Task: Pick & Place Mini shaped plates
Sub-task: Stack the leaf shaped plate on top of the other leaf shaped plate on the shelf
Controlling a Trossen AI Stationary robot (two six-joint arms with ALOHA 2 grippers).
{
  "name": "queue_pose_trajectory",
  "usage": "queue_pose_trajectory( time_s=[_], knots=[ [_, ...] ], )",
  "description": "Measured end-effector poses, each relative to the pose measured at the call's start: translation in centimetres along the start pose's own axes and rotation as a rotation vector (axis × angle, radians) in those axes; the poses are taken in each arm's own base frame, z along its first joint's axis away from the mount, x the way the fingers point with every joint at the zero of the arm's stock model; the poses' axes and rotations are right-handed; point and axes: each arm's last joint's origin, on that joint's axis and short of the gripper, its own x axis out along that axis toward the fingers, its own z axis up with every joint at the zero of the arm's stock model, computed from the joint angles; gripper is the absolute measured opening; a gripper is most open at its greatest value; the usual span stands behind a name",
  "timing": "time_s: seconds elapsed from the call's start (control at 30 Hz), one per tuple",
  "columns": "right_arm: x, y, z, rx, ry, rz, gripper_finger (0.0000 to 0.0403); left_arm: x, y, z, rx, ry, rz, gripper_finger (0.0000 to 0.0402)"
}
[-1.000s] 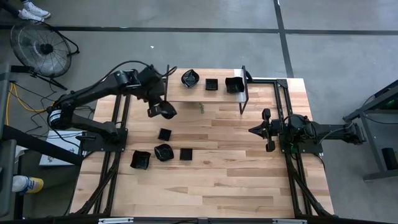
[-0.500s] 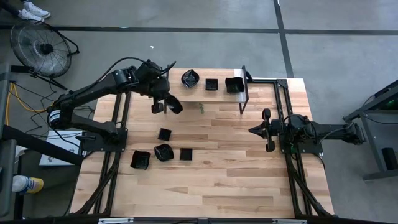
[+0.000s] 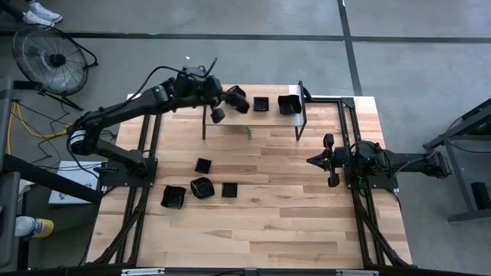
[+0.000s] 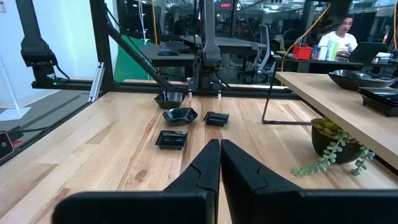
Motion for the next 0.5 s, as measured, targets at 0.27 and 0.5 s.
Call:
queue_pose_trajectory(
  time_s=[0.27,0.5],
  knots=[
    [0.0,0.0,0.0,0.0,0.0,0.0,0.0005,1.4,-0.5,0.6,0.0,-0.069,0.007,0.0],
    [0.0,0.0,0.0,0.0,0.0,0.0,0.0007,0.2,3.6,1.9,0.124,-0.011,0.055,0.0]
  ],
)
